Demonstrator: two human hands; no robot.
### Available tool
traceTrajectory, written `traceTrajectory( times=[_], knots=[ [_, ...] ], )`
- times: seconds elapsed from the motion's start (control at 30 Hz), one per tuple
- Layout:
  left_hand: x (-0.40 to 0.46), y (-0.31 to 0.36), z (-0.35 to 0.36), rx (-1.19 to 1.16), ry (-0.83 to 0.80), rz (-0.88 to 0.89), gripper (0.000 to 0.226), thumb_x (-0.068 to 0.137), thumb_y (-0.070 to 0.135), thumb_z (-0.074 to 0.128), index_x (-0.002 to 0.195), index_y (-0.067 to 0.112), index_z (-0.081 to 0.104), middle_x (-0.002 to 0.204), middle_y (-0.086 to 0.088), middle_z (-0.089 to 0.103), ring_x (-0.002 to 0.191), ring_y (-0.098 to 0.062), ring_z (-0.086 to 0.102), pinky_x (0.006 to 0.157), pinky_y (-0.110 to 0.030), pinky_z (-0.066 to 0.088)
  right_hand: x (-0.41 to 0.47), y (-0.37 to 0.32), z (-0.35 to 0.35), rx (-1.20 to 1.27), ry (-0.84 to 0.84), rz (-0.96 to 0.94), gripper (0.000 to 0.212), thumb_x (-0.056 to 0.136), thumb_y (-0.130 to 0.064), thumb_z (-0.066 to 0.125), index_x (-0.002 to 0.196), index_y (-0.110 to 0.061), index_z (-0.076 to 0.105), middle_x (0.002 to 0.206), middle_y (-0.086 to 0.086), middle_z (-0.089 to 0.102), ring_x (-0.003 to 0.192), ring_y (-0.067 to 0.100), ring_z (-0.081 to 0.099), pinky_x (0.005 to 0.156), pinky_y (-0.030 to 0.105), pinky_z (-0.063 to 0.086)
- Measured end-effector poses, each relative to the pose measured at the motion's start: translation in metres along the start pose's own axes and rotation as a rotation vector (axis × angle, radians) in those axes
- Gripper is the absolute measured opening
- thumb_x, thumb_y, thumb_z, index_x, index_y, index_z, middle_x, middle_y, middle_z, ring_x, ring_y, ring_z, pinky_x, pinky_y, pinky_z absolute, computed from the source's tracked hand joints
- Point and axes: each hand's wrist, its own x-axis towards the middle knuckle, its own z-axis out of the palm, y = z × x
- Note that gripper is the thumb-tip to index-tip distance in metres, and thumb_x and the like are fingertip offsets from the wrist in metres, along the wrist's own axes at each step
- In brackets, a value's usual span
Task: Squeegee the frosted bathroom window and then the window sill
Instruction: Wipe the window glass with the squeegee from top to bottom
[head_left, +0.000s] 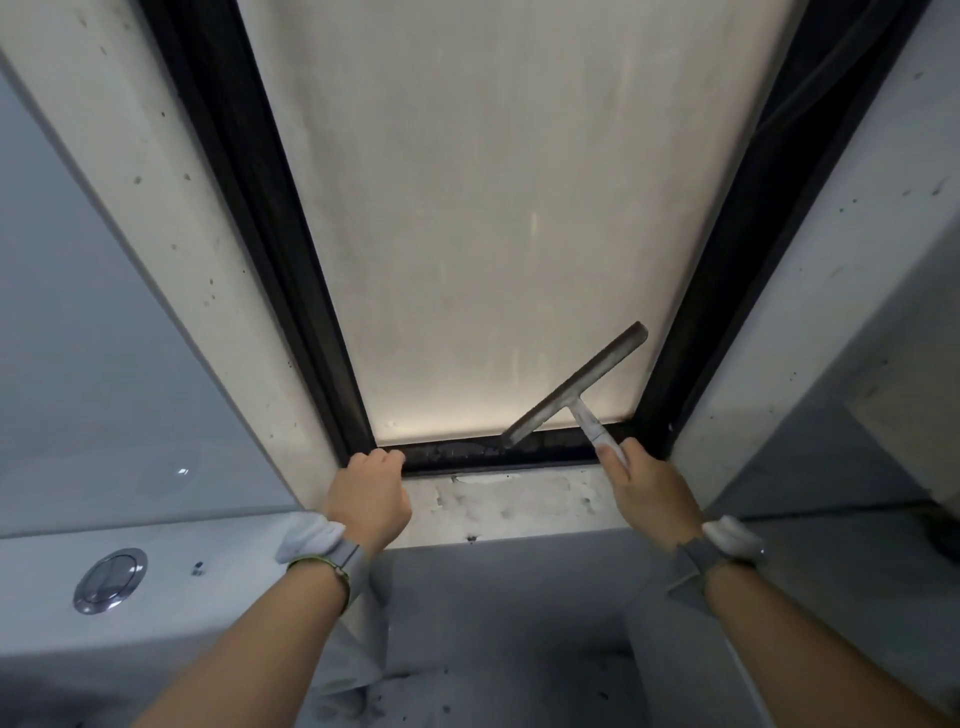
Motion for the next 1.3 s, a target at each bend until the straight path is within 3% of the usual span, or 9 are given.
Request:
traceTrajectory(
  times=[0.2,0.33,0.53,0.73,0.87,1.0,1.1,1.3],
  knots=[
    [0.001,0.018,0.029,-0.02,-0.21,-0.068,0.047,0.091,0.018,0.044,0.138,0.017,0.043,0.139,-0.008,0.048,0.127,-0.03,0.046,0.101,-0.041,0.043,-0.023,-0.006,0.033,0.322,-0.008,0.305,0.055,0.1,-0.061,0.027,0.079,-0.02,0.056,0.074,0.007,0.065,0.071,0.031,0.064,0.067,0.043,0.056],
    [-0.008,0.015,0.044,-0.105,-0.204,-0.156,0.055,0.089,0.019,0.047,0.143,0.021,0.034,0.146,-0.008,0.037,0.133,-0.033,0.037,0.105,-0.043,0.041,-0.021,-0.021,0.041,0.391,0.047,0.293,0.056,0.099,-0.061,0.026,0.077,-0.02,0.056,0.072,0.007,0.065,0.068,0.032,0.064,0.067,0.048,0.058],
    [-0.014,0.018,0.057,-0.124,-0.217,-0.191,0.057,0.092,0.029,0.048,0.145,0.022,0.028,0.144,-0.012,0.037,0.126,-0.034,0.041,0.102,-0.041,0.042,-0.003,-0.036,0.044,0.422,0.151,0.232,0.056,0.1,-0.061,0.024,0.079,-0.018,0.054,0.07,0.007,0.062,0.065,0.028,0.061,0.06,0.044,0.053],
    [-0.012,0.017,0.066,-0.043,-0.218,-0.205,0.046,0.093,0.043,0.047,0.131,0.016,0.045,0.136,-0.009,0.043,0.125,-0.028,0.041,0.104,-0.036,0.04,0.017,-0.041,0.044,0.393,0.282,0.152,0.052,0.102,-0.053,0.027,0.084,-0.014,0.055,0.069,0.003,0.062,0.063,0.024,0.056,0.056,0.036,0.043],
    [-0.01,0.018,0.069,-0.021,-0.219,-0.204,0.052,0.093,0.052,0.047,0.129,0.015,0.048,0.134,-0.009,0.043,0.124,-0.029,0.04,0.106,-0.036,0.038,0.027,-0.039,0.052,0.371,0.267,0.119,0.048,0.103,-0.051,0.027,0.086,-0.014,0.053,0.068,0.002,0.058,0.062,0.024,0.053,0.052,0.034,0.034],
    [-0.008,0.018,0.069,-0.025,-0.222,-0.22,0.053,0.092,0.054,0.048,0.128,0.015,0.05,0.133,-0.009,0.043,0.124,-0.029,0.04,0.105,-0.037,0.039,0.032,-0.036,0.062,0.396,0.261,0.111,0.054,0.099,-0.056,0.023,0.087,-0.012,0.051,0.069,0.006,0.059,0.061,0.027,0.054,0.051,0.036,0.039],
    [-0.007,0.019,0.068,-0.015,-0.231,-0.222,0.055,0.092,0.055,0.048,0.129,0.014,0.049,0.134,-0.01,0.043,0.125,-0.029,0.04,0.106,-0.037,0.039,0.027,-0.033,0.076,0.401,0.24,0.135,0.048,0.101,-0.053,0.025,0.079,-0.016,0.045,0.062,0.002,0.053,0.055,0.019,0.051,0.046,0.03,0.033],
    [-0.006,0.02,0.067,-0.009,-0.229,-0.219,0.057,0.091,0.057,0.048,0.13,0.015,0.049,0.135,-0.009,0.043,0.125,-0.029,0.04,0.106,-0.037,0.038,0.012,-0.016,0.101,0.365,0.119,0.209,0.049,0.101,-0.052,0.025,0.082,-0.013,0.047,0.065,0.001,0.053,0.059,0.019,0.05,0.052,0.033,0.035]
  ],
)
